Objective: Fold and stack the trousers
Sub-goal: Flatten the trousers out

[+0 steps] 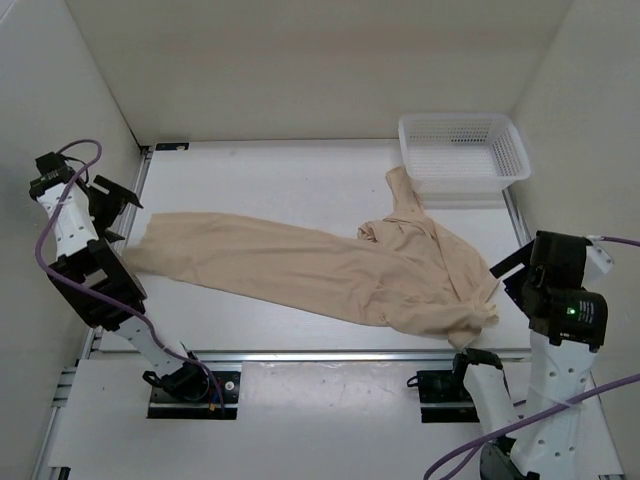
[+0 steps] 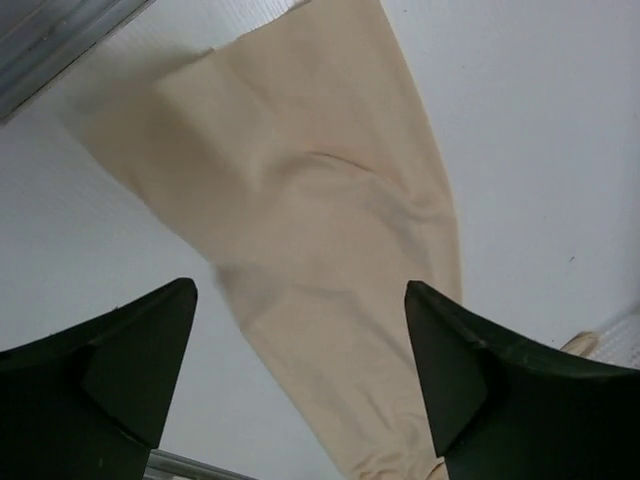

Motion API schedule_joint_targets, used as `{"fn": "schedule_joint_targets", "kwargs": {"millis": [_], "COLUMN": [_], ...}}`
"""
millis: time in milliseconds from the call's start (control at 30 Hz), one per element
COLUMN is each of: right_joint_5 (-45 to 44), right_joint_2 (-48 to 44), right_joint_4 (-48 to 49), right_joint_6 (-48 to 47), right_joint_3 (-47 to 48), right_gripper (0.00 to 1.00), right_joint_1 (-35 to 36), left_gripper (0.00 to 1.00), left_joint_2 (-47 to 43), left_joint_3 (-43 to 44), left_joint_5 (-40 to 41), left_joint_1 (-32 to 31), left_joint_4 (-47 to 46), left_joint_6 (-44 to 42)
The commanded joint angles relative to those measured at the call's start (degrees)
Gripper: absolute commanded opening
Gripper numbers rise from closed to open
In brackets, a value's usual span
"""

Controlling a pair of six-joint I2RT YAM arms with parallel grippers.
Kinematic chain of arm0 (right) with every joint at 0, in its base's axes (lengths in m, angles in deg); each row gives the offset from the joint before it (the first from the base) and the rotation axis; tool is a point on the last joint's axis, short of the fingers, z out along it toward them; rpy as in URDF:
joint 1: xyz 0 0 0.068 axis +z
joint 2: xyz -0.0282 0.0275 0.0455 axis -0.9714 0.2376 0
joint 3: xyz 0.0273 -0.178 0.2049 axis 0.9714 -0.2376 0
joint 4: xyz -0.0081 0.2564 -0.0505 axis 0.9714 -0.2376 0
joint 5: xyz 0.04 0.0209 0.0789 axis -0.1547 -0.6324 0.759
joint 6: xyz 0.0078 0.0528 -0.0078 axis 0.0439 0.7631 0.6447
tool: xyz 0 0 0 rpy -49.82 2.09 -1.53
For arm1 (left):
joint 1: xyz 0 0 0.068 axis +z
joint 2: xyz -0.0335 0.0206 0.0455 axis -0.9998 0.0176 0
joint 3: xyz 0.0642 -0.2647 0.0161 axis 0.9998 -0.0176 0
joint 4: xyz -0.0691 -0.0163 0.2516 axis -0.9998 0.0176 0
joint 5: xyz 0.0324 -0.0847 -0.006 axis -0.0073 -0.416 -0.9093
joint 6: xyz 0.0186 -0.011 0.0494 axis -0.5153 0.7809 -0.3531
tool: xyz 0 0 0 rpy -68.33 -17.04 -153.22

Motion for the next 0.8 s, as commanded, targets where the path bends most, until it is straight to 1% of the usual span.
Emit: {"fn": "schedule_joint_targets", "kwargs": {"millis": [0, 67, 133, 167, 200, 233, 267, 300, 333, 367, 400, 433, 467, 500, 533, 567, 600, 633, 667, 700, 733, 767], "right_joint_5": [-3.55, -1.54, 2.41, 7.39, 10.74, 14.0, 17.25, 20.41, 19.4, 16.52, 13.36, 9.15, 9.89, 11.29, 11.3, 10.43, 9.47, 9.46, 8.68, 8.67, 8.67, 8.67], "right_joint_2": [-0.09, 1.39, 3.68, 4.38, 6.39, 7.63, 9.21, 13.4, 16.05, 21.82, 25.01, 31.83, 35.47, 39.16, 42.85, 49.67, 52.61, 55.34, 60.06, 62.29, 64.31, 68.59], "right_joint_4": [-4.31, -1.76, 3.68, 6.31, 11.73, 14.4, 16.77, 20.63, 21.62, 21.63, 22.41, 22.42, 22.42, 23.21, 23.21, 23.21, 23.21, 23.21, 23.74, 23.74, 24.52, 24.53], "right_joint_6": [2.09, 1.22, -1.32, -2.64, -5.09, -5.81, -5.82, -6.34, -6.35, -5.83, -5.82, -5.82, -6.87, -8.01, -9.5, -9.51, -10.04, -10.04, -10.74, -11.35, -11.36, -12.06], "right_joint_3": [0.77, 1.31, 1.31, 1.31, 0.52, -0.01, -0.01, -0.01, -0.01, 1.55, 2.96, 6.54, 8.49, 10.43, 14.62, 16.58, 19.99, 21.42, 22.83, 24.14, 25.29, 28.09], "right_gripper": [0.88, 0.88, 0.78, 0.71, 0.53, 0.39, 0.27, 0.12, 0.09, 0.09, 0.09, 0.19, 0.3, 0.41, 0.55, 0.6, 0.66, 0.67, 0.67, 0.69, 0.73, 0.74], "right_joint_1": [-0.19, -0.19, -0.19, 0.42, 0.43, 1.21, 3.22, 5.24, 11.7, 15.85, 20.07, 26.46, 28.53, 30.29, 33.53, 34.78, 35.92, 37.15, 37.16, 37.86, 37.87, 37.87], "left_gripper": [1.0, 1.0, 0.96, 0.93, 0.88, 0.85, 0.83, 0.8, 0.78, 0.78, 0.78, 0.82, 0.82, 0.84, 0.86, 0.86, 0.86, 0.86, 0.86, 0.86, 0.87, 0.87], "left_joint_2": [-5.32, -5.33, -5.94, -6.64, -6.64, -6.64, -6.64, -6.12, -5.16, -3.84, -3.13, -1.65, -1.63, -0.94, 0.29, 0.3, 1.0, 1.0, 1.0, 1.0, 0.31, -0.4], "left_joint_3": [0.45, 2.37, 4.05, 5.54, 6.34, 7.04, 8.53, 9.06, 9.68, 9.68, 10.21, 10.99, 11.0, 11.0, 11.52, 11.53, 10.92, 10.91, 10.13, 10.12, 9.25, 8.37], "left_joint_5": [1.76, 1.24, 1.24, 1.24, 1.24, 1.24, 1.93, 1.94, -0.24, -0.26, -0.26, -0.26, 0.35, 0.36, 0.36, 0.36, 0.36, 0.36, 1.14, 1.15, 1.15, 1.67], "left_joint_1": [-2.61, -5.86, -8.32, -11.64, -13.67, -15.87, -19.98, -21.67, -24.91, -26.51, -28.27, -31.5, -32.84, -33.9, -34.69, -35.48, -35.49, -35.49, -35.49, -35.49, -35.49, -35.49], "left_joint_4": [-1.64, -1.03, -1.03, -1.03, -1.03, -1.03, -0.42, -0.41, -0.41, -0.41, -0.41, -0.41, -0.41, 0.11, 0.12, 0.12, 0.12, 0.12, 0.12, 0.12, 0.12, 0.12], "left_joint_6": [-2.42, -2.96, -3.65, -4.79, -5.76, -6.81, -7.52, -8.4, -8.93, -8.93, -8.93, -9.63, -9.64, -9.64, -9.64, -9.03, -9.02, -9.02, -9.02, -9.02, -9.02, -9.02]}}
